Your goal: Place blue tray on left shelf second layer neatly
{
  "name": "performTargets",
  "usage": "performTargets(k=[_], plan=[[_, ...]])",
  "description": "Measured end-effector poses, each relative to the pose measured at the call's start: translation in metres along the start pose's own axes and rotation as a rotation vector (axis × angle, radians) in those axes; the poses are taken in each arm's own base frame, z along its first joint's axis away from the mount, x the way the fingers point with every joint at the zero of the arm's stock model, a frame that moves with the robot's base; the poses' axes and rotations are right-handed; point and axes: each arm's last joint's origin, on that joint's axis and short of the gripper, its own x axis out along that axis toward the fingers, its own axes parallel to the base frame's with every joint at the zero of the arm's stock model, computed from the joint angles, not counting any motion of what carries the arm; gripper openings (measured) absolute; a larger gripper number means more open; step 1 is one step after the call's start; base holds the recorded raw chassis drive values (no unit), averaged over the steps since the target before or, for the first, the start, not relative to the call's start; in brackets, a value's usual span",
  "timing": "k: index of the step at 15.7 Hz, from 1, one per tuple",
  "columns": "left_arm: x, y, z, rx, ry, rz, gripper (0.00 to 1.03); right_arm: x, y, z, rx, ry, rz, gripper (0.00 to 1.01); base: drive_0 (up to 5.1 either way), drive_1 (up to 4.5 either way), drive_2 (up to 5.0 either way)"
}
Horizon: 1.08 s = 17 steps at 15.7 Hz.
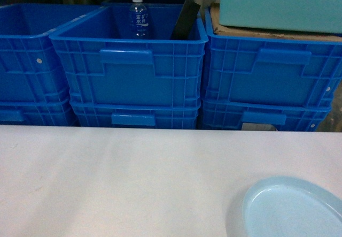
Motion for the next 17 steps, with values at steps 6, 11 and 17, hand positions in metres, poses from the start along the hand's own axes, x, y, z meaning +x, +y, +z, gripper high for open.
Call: performTargets(k=[6, 11, 17], plan=[[0.0, 0.0, 0.0, 0.0, 0.0, 0.0, 0.98, 0.0, 0.0, 0.0, 0.0, 0.0, 0.0, 0.98, 0.0, 0.0, 0.0], [0.0, 0.0, 0.0, 0.0, 0.0, 0.0, 0.98, 0.0, 0.0, 0.0, 0.0, 0.0, 0.0, 0.98, 0.0, 0.0, 0.0], [0.0, 0.0, 0.0, 0.0, 0.0, 0.0, 0.98, 0.064, -0.024, 0.034, 0.36, 0.327, 0.248, 0.98, 0.0, 0.0, 0.0]])
